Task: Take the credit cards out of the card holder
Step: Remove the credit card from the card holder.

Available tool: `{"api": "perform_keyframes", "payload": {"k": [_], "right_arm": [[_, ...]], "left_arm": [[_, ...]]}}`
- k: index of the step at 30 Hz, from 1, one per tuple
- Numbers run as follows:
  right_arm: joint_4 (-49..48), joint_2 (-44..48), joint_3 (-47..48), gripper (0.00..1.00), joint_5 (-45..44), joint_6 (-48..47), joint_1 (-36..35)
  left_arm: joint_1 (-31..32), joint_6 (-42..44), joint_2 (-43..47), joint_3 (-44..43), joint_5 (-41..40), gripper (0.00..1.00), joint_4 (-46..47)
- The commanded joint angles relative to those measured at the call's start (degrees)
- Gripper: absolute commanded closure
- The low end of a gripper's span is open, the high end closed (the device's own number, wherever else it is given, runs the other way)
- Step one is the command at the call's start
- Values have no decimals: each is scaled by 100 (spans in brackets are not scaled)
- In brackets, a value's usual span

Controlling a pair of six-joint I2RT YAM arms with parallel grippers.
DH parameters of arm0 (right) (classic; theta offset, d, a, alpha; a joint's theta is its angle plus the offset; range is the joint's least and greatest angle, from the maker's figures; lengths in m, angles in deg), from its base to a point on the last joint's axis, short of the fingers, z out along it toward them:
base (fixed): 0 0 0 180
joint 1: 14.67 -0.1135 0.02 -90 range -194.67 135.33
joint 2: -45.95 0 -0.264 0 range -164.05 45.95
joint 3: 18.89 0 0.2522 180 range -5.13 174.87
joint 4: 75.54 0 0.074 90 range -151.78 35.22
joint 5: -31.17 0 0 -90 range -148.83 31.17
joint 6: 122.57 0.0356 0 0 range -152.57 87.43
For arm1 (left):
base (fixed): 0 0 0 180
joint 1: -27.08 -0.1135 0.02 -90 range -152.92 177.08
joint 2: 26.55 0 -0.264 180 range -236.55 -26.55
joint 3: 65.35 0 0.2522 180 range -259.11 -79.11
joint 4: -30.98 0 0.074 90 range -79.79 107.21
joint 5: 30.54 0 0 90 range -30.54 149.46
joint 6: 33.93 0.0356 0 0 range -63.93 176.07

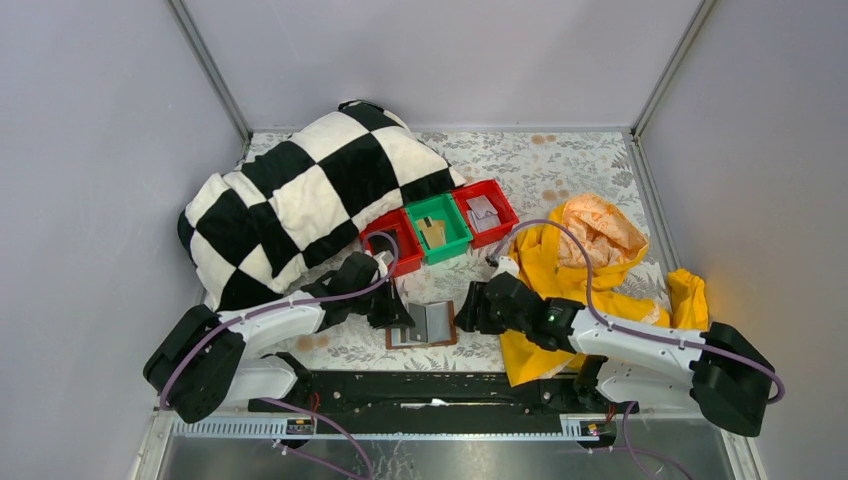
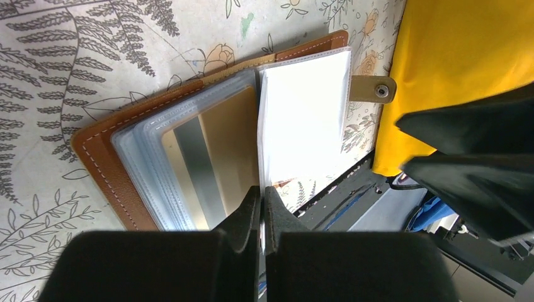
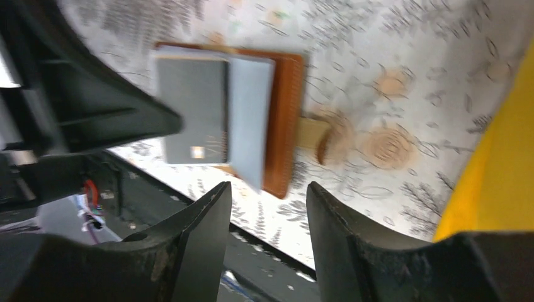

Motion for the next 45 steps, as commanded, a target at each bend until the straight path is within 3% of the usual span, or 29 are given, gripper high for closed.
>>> {"api": "perform_keyframes", "payload": {"k": [1, 7, 14, 29, 30, 33, 35, 39, 45], "right_arm": [[190, 131, 694, 45, 95, -339, 50], [-938, -637, 921, 47, 788, -218, 39], [-2494, -1497, 412, 47, 1135, 312, 48], [-3246, -2372, -7, 56, 1140, 727, 92], [-3281, -2414, -20, 56, 1159, 750, 103], [-3291, -2394, -115, 56, 1122, 785, 151], [-3284, -2313, -178, 56, 1110, 773, 206], [-3398, -2152, -234, 56, 1205, 807, 276], [-3396, -2201, -1, 57, 1333, 690, 281]], "left_arm": [[-50, 203, -3, -149, -31, 100, -17], [-95, 300, 185, -159, 4, 100, -133], [-174, 375, 328, -54, 27, 100, -234], [-217, 299, 588, 12, -98, 100, -471], [-223, 302, 586, -3, -128, 96, -523], [-235, 316, 684, -112, -346, 72, -846], [-236, 288, 900, -170, -531, 66, -1029], [-249, 243, 1122, -249, -728, 65, -1232], [-245, 296, 846, -467, -1156, 70, -1588]]}}
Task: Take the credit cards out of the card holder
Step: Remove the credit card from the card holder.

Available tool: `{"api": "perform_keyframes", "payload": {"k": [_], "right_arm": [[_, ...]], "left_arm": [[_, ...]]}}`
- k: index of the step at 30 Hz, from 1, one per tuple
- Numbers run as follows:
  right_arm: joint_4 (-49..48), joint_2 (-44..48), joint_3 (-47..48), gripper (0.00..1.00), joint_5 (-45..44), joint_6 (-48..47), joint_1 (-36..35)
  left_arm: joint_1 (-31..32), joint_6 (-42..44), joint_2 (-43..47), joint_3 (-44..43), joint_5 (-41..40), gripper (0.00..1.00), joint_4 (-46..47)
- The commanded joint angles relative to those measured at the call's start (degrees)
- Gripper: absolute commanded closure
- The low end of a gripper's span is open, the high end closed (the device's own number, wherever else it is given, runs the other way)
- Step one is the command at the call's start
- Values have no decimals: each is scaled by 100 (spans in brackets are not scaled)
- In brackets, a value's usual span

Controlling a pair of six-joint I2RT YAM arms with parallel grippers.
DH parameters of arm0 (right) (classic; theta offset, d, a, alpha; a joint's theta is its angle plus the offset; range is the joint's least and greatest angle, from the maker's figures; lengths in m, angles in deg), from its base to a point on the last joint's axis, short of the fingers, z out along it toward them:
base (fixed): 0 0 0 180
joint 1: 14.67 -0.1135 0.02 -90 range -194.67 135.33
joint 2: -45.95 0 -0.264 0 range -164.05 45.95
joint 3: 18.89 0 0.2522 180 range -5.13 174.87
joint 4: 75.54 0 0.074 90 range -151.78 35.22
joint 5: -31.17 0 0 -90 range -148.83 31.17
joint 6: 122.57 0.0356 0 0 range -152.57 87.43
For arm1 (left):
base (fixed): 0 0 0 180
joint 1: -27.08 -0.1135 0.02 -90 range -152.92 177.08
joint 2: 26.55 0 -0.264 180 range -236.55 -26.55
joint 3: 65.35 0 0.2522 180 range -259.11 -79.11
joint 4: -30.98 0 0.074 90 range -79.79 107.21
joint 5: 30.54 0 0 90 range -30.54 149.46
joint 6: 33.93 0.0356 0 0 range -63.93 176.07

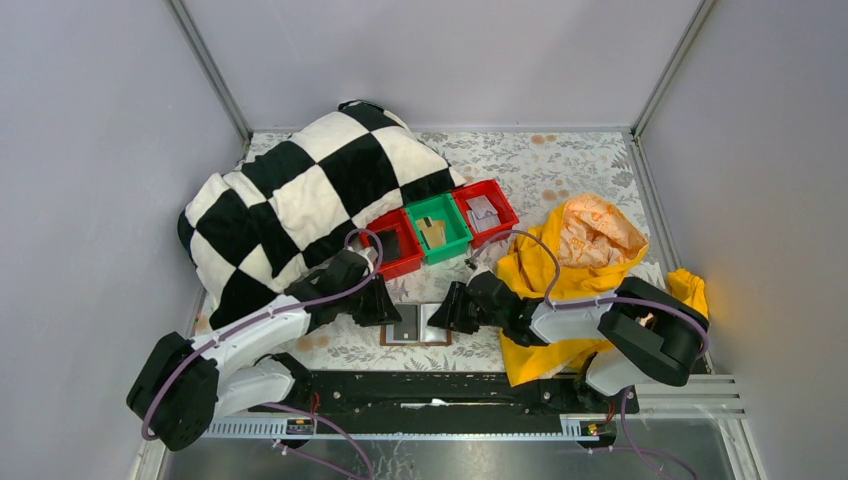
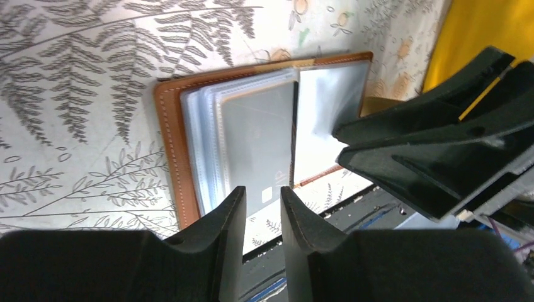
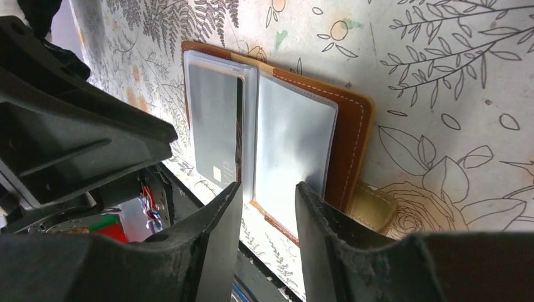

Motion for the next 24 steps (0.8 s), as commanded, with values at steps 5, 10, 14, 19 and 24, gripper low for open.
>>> {"api": "perform_keyframes", "payload": {"k": [5, 10, 14, 19, 24], "right_arm": [[-127, -51, 383, 57, 225, -158, 37], [-266, -214, 511, 57, 339, -121, 39], [-404, -355, 578, 58, 440, -81, 36], [-464, -486, 589, 58, 445, -41, 34], [-687, -649, 451, 59, 426, 84, 40]], "left_arm": [[-33, 15, -60, -345, -596, 70, -209], [-32, 2, -241, -291, -563, 76, 36], [-30, -15, -451, -228, -592, 79, 173], [-30, -54, -680, -115, -504, 81, 346], [-31, -102, -790, 12, -474, 83, 476]]}}
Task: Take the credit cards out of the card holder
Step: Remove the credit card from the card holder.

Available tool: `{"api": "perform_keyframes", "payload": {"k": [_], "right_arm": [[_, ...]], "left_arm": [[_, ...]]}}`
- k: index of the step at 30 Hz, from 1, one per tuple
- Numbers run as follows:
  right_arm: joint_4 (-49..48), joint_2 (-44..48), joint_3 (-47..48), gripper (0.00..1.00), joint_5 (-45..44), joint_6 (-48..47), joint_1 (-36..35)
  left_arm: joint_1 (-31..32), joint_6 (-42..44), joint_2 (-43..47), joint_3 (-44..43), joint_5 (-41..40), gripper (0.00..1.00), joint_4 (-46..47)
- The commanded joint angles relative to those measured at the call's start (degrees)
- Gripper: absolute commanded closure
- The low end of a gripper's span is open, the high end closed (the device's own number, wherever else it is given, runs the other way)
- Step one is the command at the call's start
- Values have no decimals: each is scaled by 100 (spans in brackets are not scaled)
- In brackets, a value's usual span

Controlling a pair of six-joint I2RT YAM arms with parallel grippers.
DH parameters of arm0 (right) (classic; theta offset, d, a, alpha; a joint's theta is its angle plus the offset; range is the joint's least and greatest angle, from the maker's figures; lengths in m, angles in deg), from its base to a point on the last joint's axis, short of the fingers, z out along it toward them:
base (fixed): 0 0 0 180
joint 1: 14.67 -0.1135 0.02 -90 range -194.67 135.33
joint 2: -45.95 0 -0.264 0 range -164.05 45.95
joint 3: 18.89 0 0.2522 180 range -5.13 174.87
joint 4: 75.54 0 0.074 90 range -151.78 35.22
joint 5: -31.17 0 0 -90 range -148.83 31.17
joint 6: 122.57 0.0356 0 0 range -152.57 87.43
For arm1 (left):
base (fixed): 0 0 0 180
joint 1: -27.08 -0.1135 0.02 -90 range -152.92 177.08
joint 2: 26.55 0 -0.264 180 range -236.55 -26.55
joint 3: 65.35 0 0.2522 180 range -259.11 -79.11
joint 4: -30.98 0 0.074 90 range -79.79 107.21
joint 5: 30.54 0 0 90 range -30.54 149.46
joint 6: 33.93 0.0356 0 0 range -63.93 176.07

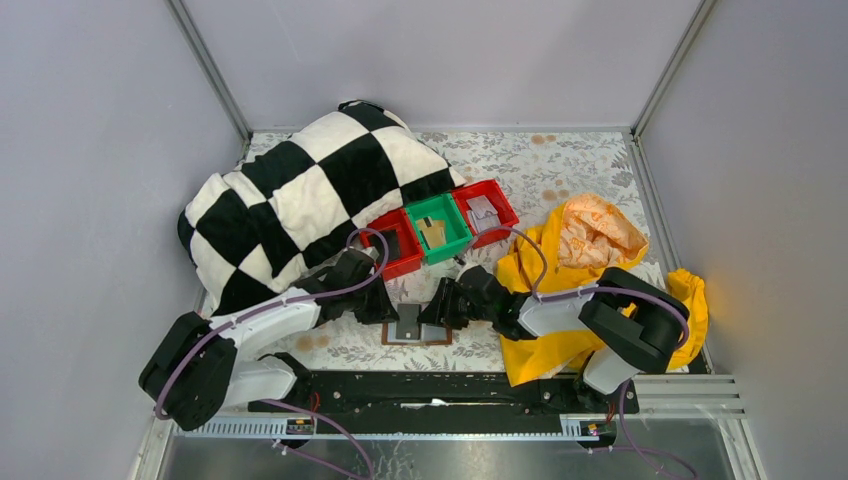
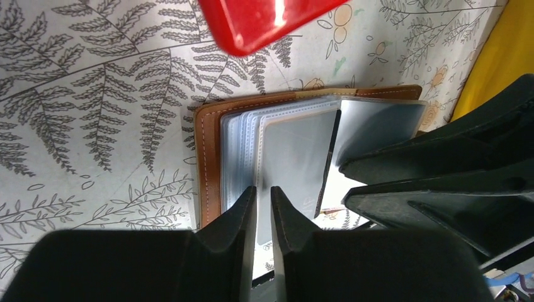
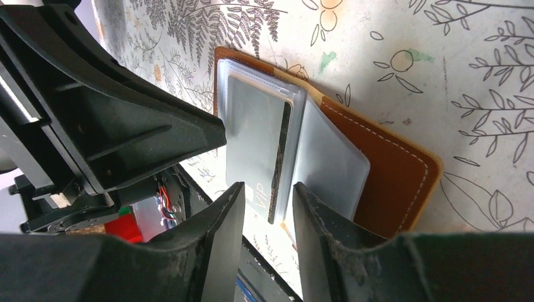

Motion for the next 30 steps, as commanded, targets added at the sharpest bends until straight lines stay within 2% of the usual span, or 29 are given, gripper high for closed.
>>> {"api": "perform_keyframes", "payload": {"k": [1, 13, 18, 22, 28, 30], "right_arm": [[-414, -135, 9, 60, 80, 117, 40], [-1625, -466, -571, 65, 9, 846, 82], [-1922, -477, -768, 70, -91, 1036, 88], [-1947, -495, -769, 79, -95, 1038, 83], [-2269, -623, -710, 81, 122, 1205, 91], [-2378, -656, -748, 88, 75, 1260, 91]], "left_arm": [[-30, -67, -114, 161, 0, 83, 357], [-30, -73, -374, 298, 199, 86, 550], [-35, -94, -404, 348, 221, 86, 587], [-30, -108, -390, 377, 217, 87, 593], [-30, -147, -416, 463, 294, 88, 763], [-35, -155, -429, 463, 291, 89, 764]]}}
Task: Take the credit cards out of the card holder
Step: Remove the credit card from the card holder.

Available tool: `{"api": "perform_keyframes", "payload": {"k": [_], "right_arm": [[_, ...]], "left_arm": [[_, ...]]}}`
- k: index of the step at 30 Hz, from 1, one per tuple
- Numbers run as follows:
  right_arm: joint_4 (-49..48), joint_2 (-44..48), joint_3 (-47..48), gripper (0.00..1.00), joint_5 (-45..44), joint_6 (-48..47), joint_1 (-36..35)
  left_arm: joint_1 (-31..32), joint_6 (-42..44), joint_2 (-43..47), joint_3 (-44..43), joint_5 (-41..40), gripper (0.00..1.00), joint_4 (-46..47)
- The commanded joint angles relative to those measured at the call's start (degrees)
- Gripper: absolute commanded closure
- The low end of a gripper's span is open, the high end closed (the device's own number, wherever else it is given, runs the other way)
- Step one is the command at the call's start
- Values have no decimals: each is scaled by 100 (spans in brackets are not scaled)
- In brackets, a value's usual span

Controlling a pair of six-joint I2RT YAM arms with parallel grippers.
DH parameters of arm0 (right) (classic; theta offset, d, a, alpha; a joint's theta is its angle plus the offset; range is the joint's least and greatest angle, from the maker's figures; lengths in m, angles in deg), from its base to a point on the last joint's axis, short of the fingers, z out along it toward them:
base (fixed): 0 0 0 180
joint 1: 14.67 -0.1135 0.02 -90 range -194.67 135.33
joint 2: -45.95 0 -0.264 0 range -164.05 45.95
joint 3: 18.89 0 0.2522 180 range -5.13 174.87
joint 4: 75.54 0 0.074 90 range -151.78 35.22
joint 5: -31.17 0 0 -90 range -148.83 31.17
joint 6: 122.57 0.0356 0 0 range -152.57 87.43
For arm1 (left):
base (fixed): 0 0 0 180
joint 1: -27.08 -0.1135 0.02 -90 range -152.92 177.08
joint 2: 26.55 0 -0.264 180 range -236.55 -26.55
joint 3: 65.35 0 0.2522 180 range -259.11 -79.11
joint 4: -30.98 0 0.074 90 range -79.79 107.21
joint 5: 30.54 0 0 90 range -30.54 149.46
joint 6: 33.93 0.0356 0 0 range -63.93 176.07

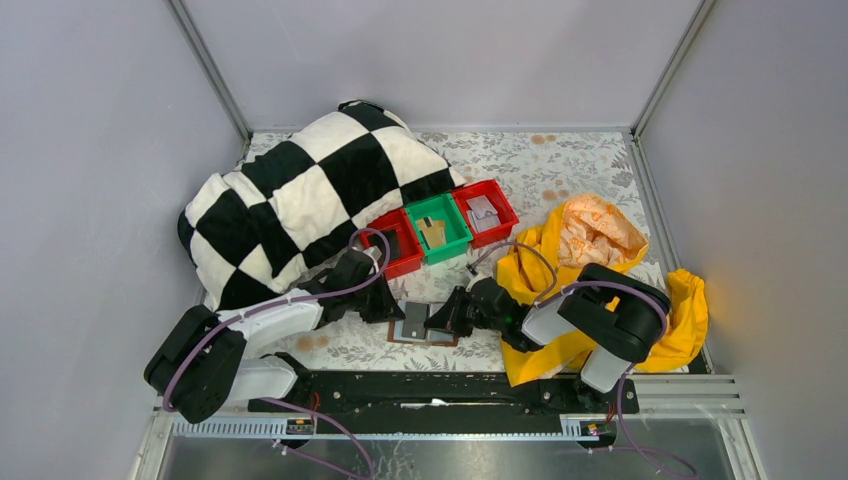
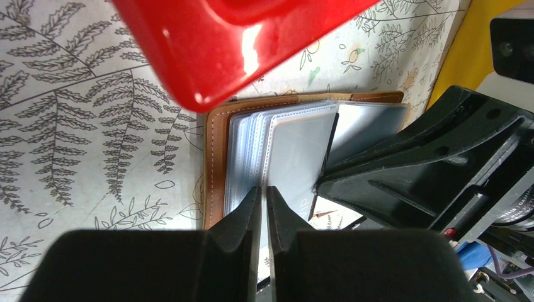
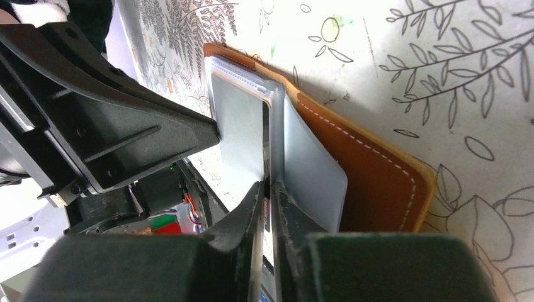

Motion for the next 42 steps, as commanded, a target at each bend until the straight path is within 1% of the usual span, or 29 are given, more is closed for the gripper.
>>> {"api": "perform_keyframes", "payload": {"k": [1, 3, 8, 13, 19, 27, 38, 42], "right_arm": [[-675, -107, 12, 91, 28, 228, 36], [-758, -143, -16, 100, 30, 255, 36], [-870, -100, -191, 100, -51, 312, 36], [-727, 208, -409, 100, -168, 187, 45], [-364, 478, -466, 100, -84, -54, 97], [-195, 639, -604, 100, -21, -161, 188], [343, 901, -486, 100, 175, -615, 375], [856, 1029, -364, 100, 103, -883, 428]], "left_arm": [[8, 32, -154, 203, -117, 89, -171], [8, 32, -145, 201, -137, 89, -208], [4, 40, -90, 228, -222, 90, -282], [5, -18, -4, 263, -294, 90, -333], [9, 23, 11, 261, -290, 90, -371], [9, 75, -12, 287, -276, 90, -352], [0, 89, 242, 260, -487, 90, -593], [0, 139, 599, 45, -666, 89, -854]]}}
